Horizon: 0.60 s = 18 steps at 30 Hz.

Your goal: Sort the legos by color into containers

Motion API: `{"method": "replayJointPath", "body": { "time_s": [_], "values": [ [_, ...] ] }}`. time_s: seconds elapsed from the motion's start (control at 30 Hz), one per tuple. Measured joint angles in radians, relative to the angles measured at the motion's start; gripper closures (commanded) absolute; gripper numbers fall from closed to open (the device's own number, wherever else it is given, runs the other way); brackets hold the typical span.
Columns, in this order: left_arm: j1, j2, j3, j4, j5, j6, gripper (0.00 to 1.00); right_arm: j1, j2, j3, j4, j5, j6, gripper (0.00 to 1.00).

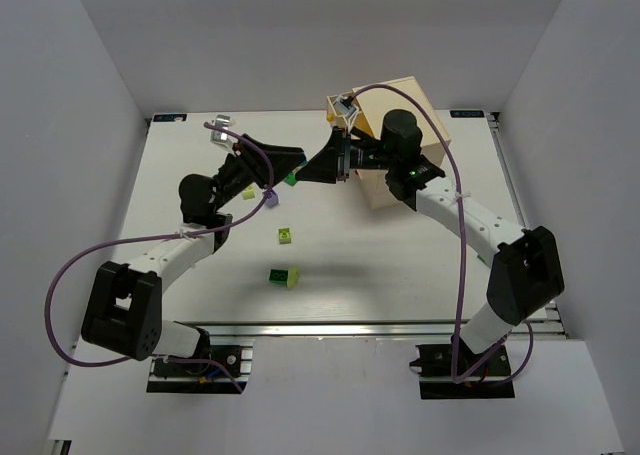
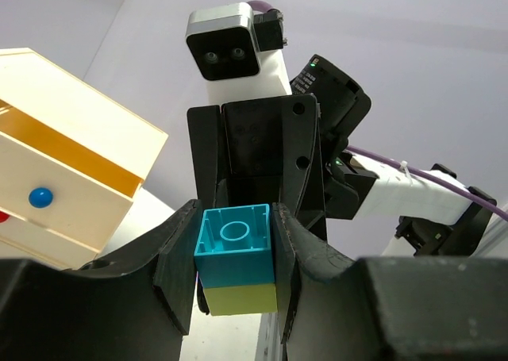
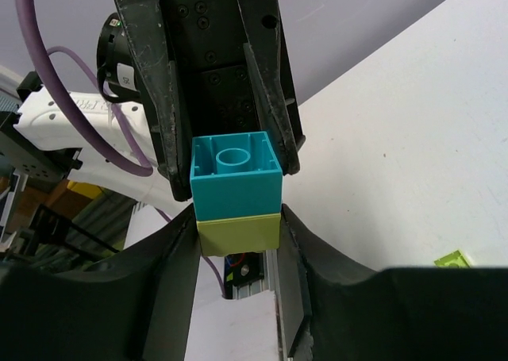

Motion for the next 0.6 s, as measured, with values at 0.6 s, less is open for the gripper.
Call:
{"method": "replayJointPath", "body": {
  "time_s": [0.6],
  "values": [
    [-0.006, 0.043, 0.063, -0.033, 0.055, 0.016, 1.00, -0.027, -0.031, -0.082, 0.114, -0.002, 0.048, 1.00]
  ]
}}
